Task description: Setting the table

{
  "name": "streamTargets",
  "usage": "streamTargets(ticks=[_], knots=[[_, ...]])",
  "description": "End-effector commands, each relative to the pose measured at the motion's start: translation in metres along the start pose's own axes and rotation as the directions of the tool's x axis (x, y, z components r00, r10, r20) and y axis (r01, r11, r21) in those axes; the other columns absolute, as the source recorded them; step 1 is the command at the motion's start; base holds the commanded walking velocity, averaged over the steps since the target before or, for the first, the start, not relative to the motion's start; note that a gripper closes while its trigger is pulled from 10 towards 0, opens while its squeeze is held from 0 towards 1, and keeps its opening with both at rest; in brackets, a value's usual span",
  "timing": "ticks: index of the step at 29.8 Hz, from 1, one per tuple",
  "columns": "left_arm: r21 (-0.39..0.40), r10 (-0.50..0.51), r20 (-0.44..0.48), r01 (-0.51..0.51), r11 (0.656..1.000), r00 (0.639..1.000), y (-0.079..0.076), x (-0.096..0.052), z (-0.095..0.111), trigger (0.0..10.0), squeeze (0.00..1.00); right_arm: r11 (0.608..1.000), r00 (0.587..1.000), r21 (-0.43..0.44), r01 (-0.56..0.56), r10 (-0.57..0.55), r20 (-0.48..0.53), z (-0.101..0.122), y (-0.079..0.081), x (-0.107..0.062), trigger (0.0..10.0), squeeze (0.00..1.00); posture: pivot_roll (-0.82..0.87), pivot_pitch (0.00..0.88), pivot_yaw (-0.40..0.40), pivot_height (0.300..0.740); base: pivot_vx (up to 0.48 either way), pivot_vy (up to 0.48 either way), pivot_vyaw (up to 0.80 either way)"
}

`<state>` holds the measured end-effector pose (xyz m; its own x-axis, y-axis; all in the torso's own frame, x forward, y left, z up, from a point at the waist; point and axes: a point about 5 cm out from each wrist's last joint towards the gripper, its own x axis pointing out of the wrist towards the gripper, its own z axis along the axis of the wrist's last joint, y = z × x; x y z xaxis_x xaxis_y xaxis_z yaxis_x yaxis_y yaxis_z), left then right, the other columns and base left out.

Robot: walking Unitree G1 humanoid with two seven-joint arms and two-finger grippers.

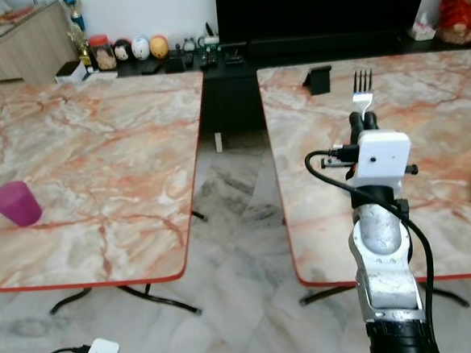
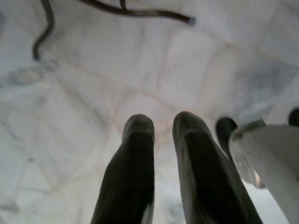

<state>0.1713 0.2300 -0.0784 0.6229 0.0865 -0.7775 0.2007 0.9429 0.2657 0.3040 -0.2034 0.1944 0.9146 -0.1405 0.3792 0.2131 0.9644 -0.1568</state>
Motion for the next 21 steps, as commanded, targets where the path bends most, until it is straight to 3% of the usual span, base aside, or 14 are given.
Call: streamTargets(ticks=[1,21], knots=[[-0.006,0.005,-0.022,-0.005,1.000,1.000,0.0019,-0.0009,-0.0044,10.0,0.00,1.000,1.000,0.007,-0.008,0.008,0.015,0.0040,0.0017,0.0021,10.0,0.00,-0.03,0.000,0.020,0.740,0.000,-0.315,0.00],[0.000,0.003,-0.025,-0.003,1.000,1.000,0.0028,-0.0010,-0.0048,10.0,0.00,1.000,1.000,0.004,0.007,-0.007,0.009,0.0026,-0.0017,0.0029,10.0,0.00,-0.03,0.000,0.024,0.740,0.000,-0.318,0.00]])
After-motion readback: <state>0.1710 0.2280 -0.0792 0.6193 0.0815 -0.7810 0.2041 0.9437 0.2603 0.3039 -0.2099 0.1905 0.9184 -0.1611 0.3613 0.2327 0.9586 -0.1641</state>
